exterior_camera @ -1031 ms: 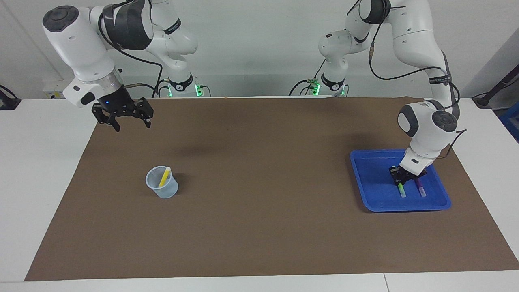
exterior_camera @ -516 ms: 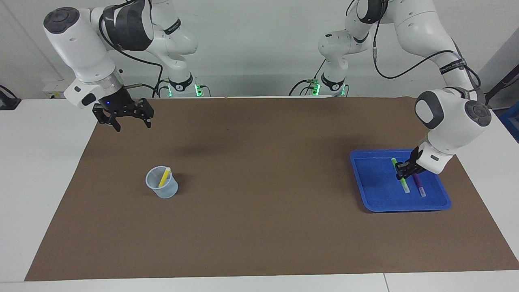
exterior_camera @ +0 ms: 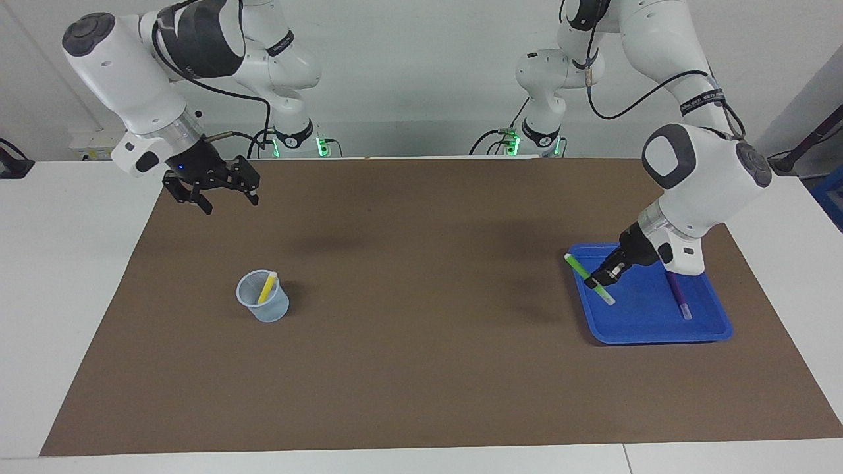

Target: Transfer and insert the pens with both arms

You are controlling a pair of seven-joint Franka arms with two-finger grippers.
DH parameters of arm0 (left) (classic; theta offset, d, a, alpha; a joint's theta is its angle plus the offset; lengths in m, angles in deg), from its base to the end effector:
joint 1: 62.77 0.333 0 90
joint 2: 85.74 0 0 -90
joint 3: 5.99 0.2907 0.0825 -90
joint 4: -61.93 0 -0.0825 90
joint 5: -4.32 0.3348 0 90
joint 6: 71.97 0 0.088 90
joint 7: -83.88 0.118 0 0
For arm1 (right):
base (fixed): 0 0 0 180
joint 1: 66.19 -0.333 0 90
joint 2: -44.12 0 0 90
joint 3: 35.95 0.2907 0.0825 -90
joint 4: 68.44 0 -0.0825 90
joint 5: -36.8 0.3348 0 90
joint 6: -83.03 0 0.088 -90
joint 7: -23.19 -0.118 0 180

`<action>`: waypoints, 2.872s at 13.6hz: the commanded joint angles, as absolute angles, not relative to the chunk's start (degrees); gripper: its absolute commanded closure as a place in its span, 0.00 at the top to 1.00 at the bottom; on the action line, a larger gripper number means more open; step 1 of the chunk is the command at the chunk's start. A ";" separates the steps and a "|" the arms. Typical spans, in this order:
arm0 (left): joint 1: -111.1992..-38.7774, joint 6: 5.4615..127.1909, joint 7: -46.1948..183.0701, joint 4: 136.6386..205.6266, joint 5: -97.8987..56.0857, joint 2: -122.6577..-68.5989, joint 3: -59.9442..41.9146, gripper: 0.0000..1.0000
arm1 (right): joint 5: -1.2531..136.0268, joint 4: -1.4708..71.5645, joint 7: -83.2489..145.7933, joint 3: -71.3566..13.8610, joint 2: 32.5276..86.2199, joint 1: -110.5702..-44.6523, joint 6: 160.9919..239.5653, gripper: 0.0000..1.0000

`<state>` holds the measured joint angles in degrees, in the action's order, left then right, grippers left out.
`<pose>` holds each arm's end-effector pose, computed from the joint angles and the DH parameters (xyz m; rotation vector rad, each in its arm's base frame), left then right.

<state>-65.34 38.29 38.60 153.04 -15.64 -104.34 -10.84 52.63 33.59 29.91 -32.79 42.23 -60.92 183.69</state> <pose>0.5968 -0.0999 0.4357 2.5981 1.0764 -0.2110 0.5074 0.0089 0.5350 -2.8725 -0.0435 -0.0430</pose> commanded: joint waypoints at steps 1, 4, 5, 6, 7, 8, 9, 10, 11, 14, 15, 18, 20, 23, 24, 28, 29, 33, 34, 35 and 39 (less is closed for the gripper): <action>-72.42 37.63 26.10 155.54 -16.60 -102.09 -9.94 0.00 | 62.07 35.01 28.81 -32.43 41.30 -59.94 185.15 1.00; -79.01 41.30 10.89 155.28 -18.87 -101.56 -10.03 0.00 | 68.60 35.36 28.64 -32.34 43.06 -63.27 189.36 1.00; -81.21 44.28 6.58 155.27 -21.58 -101.30 -9.94 0.00 | 69.22 35.36 27.68 -32.34 43.33 -64.59 191.03 1.00; -83.32 47.36 2.36 155.27 -23.26 -101.30 -10.03 0.00 | 70.19 35.36 26.02 -32.34 43.59 -65.65 192.27 1.00; -85.34 50.78 -2.03 155.27 -24.06 -101.30 -10.12 0.00 | 71.41 35.36 25.65 -32.34 43.77 -66.44 192.72 1.00; -87.36 54.38 -6.86 155.36 -24.07 -101.39 -10.21 0.00 | 71.95 35.36 25.21 -32.34 43.86 -66.54 193.15 1.00; -89.21 58.59 -10.74 155.45 -24.07 -101.56 -10.21 0.00 | 72.48 35.36 23.82 -32.26 44.20 -66.62 194.12 1.00; -90.44 61.51 -13.82 155.45 -24.07 -101.74 -10.12 0.00 | 73.87 35.36 22.67 -32.00 44.64 -66.63 195.17 0.99; -91.68 63.19 -16.81 155.45 -24.07 -101.83 -10.12 0.00 | 74.93 35.44 21.44 -31.91 44.65 -67.58 196.40 0.97; -95.37 67.84 -19.73 155.80 -24.07 -102.00 -10.12 0.00 | 75.12 35.36 18.36 -31.91 45.08 -70.57 199.65 0.95; -96.16 70.56 -20.53 156.15 -24.07 -102.18 -10.12 0.00 | 75.12 35.36 16.70 -31.91 45.17 -71.54 201.58 0.94; -99.85 74.45 -24.38 156.42 -24.07 -102.27 -10.03 0.00 | 75.12 35.27 15.54 -31.91 46.84 -73.04 205.63 0.91; -101.52 79.35 -26.24 157.38 -24.07 -102.44 -10.03 0.00 | 75.12 35.36 15.63 -31.91 47.11 -73.83 206.34 0.85; -102.32 80.69 -26.51 158.09 -24.07 -102.44 -10.03 0.00 | 75.12 35.36 15.72 -31.91 47.11 -74.09 206.25 0.75; -102.32 81.04 -26.68 158.17 -24.07 -102.44 -10.03 0.00 | 75.12 35.36 15.72 -31.91 47.11 -74.18 205.99 0.71; -102.32 81.75 -26.69 159.23 -24.07 -102.27 -10.03 0.00 | 75.03 35.09 15.98 -31.91 47.02 -73.48 204.24 0.58; -102.24 81.75 -26.69 159.23 -24.07 -102.27 -10.03 0.00 | 75.03 35.01 15.98 -31.91 46.93 -73.48 203.89 0.52; -102.15 83.24 -26.77 159.23 -24.16 -102.35 -10.03 0.00 | 74.94 35.09 15.98 -31.99 46.85 -73.48 203.71 0.37; -102.06 83.33 -26.77 159.23 -24.16 -102.36 -10.03 0.00 | 74.85 35.09 15.98 -31.99 46.84 -73.48 203.71 0.34; -102.06 83.33 -26.77 159.23 -24.16 -102.36 -10.03 0.00 | 74.77 35.18 16.07 -31.99 46.84 -73.48 203.71 0.25; -102.23 84.39 -26.86 159.32 -24.16 -102.36 -10.03 0.00 | 74.50 35.09 16.42 -31.99 46.84 -73.48 203.62 0.00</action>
